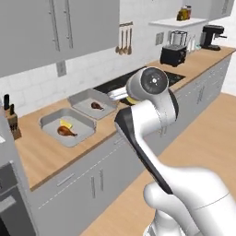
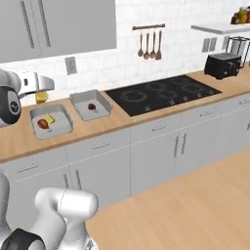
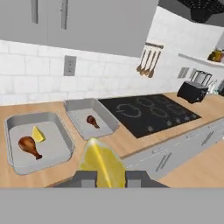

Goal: Place one lemon wedge and one chicken drumstick in each tupperware on the nearby counter, to pack two identical lunches.

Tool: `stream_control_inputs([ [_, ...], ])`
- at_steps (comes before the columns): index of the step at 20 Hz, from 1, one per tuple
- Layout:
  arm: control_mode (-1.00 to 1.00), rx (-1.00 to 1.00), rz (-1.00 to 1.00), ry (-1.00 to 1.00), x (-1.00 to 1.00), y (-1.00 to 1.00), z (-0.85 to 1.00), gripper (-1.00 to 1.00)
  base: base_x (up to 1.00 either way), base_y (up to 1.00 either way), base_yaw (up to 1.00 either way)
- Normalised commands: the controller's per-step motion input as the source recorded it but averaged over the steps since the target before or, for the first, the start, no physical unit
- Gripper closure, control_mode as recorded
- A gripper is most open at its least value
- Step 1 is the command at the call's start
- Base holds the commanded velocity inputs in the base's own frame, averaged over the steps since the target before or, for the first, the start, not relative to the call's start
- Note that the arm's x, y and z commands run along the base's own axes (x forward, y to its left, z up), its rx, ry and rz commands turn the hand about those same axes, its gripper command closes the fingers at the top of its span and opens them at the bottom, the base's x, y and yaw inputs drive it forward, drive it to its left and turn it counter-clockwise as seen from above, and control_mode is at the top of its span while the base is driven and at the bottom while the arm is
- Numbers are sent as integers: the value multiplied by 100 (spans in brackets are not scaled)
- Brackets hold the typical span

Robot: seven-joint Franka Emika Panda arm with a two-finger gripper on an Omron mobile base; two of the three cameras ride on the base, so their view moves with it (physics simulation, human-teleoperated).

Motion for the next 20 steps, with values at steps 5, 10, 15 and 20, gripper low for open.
stream_control_inputs([
  [5, 100, 0, 0, 0, 0, 0, 0, 100, 100, -9, 36],
  [10, 100, 0, 0, 0, 0, 0, 0, 100, 69, -34, 54],
  [15, 100, 0, 0, 0, 0, 0, 0, 100, 11, -91, 26],
  [20, 100, 0, 0, 0, 0, 0, 0, 100, 49, -67, 15],
])
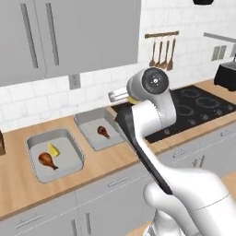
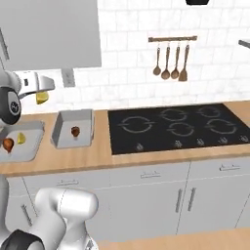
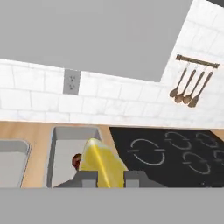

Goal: Place one lemon wedge and one chicken drumstick in each tupperware on the nearby counter, to pack two identical lunches.

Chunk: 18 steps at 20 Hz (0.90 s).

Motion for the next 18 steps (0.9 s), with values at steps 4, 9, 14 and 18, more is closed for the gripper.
stream_control_inputs([
  [4, 100, 0, 0, 0, 0, 0, 0, 100, 100, -2, 23],
  [9, -100, 1, 16, 21, 60, 0, -58, 100, 40, 0, 9],
  [14, -100, 0, 24, 37, 100, 4, -100, 100, 0, 0, 0],
  [18, -100, 0, 8, 6, 100, 30, -100, 100, 0, 0, 0],
])
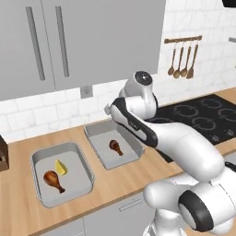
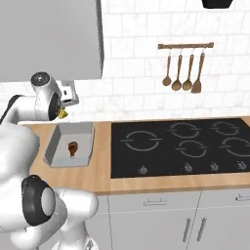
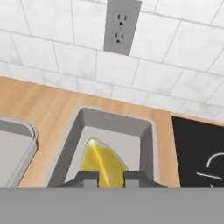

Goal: Place one lemon wedge and one chicken drumstick in each tupperware on the nearby counter, to pack two identical lunches.

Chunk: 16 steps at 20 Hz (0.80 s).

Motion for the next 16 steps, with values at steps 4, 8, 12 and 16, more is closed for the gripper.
stream_control_inputs([
  [4, -100, -1, 1, 6, 100, 42, -100, 100, 0, 0, 0],
  [8, -100, -4, 0, 3, 76, 40, -98, 100, 0, 0, 0],
  [12, -100, -3, 0, -2, 0, 11, -78, 100, 0, 0, 0],
  [16, -100, 0, 0, 0, 20, 8, -50, 100, 0, 0, 0],
])
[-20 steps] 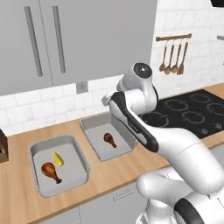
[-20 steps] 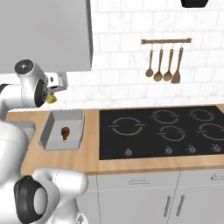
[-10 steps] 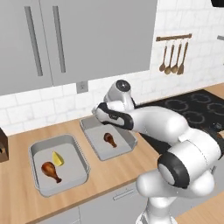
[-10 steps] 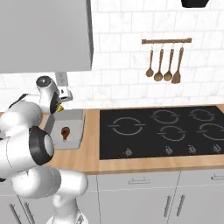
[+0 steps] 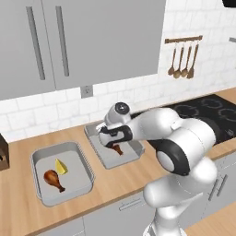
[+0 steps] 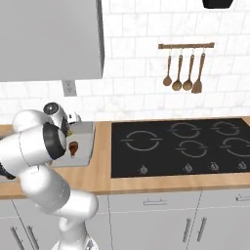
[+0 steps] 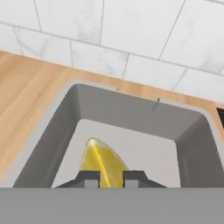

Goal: Place one lemon wedge and one chicken drumstick in each tupperware on the nearby counter, to pack two identical lunches.

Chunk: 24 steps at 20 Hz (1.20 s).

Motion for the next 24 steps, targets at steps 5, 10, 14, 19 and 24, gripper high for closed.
stream_control_inputs([
  [5, -100, 0, 0, 0, 52, 8, -43, -100, 0, 0, 0],
  [10, -100, 0, 0, 0, 11, 0, -8, -100, 0, 0, 0],
  [14, -100, 0, -9, 2, -4, 3, 62, -100, 0, 0, 0],
  [19, -100, 0, -8, 1, -77, -3, 100, -100, 0, 0, 0],
  [24, -100, 8, -7, -23, -100, -58, 95, -100, 0, 0, 0],
])
